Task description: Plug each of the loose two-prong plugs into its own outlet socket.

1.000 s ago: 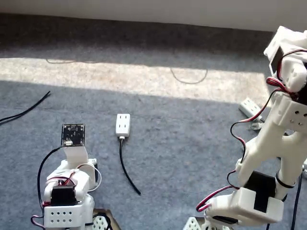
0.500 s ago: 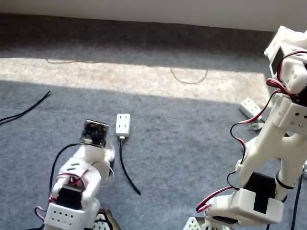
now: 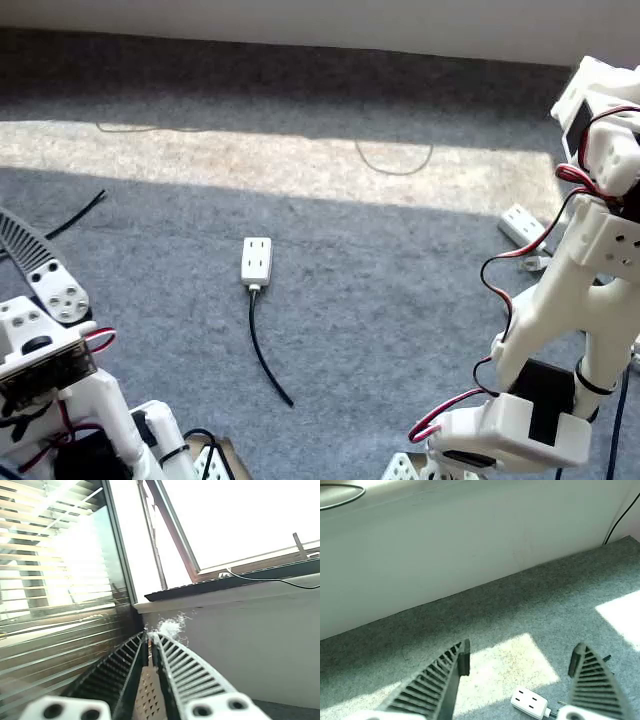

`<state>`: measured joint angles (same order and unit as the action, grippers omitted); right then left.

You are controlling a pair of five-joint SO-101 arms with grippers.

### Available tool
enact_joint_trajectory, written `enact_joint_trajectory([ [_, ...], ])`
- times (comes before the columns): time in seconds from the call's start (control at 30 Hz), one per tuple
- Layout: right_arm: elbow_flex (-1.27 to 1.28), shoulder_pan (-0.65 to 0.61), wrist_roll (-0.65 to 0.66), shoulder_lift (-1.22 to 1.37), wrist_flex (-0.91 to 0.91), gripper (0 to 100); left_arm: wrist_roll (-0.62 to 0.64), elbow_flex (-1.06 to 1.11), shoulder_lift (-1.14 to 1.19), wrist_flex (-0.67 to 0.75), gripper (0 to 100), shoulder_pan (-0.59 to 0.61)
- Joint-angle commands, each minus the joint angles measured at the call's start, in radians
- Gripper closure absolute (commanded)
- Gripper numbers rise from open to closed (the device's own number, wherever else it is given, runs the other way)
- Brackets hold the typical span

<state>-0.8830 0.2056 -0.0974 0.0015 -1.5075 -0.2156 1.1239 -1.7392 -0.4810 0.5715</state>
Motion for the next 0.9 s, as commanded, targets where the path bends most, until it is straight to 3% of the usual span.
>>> enact_joint_trajectory([
  [0.0, -0.039, 0.004, 0.008, -0.041, -0.004, 68.5, -0.012, -0.263, 0.328, 0.005, 89, 0.208],
  [0.2, -0.039, 0.004, 0.008, -0.041, -0.005, 68.5, -0.02, -0.843, 0.98, -0.275, 88, 0.404],
  [0.4, -0.039, -0.002, 0.008, -0.038, -0.005, 68.5, -0.204, -1.461, 1.666, -0.778, 88, 0.449],
  [0.6, -0.039, -0.039, 0.008, -0.036, -0.008, 68.5, -0.385, -1.988, 2.176, -1.146, 88, 0.475],
  [0.7, -0.039, -0.041, 0.008, -0.036, -0.024, 68.5, -0.425, -2.198, 2.373, -1.244, 88, 0.473],
  [0.87, -0.039, -0.042, 0.008, -0.039, -0.025, 68.5, -0.428, -2.419, 2.625, -1.243, 88, 0.479],
])
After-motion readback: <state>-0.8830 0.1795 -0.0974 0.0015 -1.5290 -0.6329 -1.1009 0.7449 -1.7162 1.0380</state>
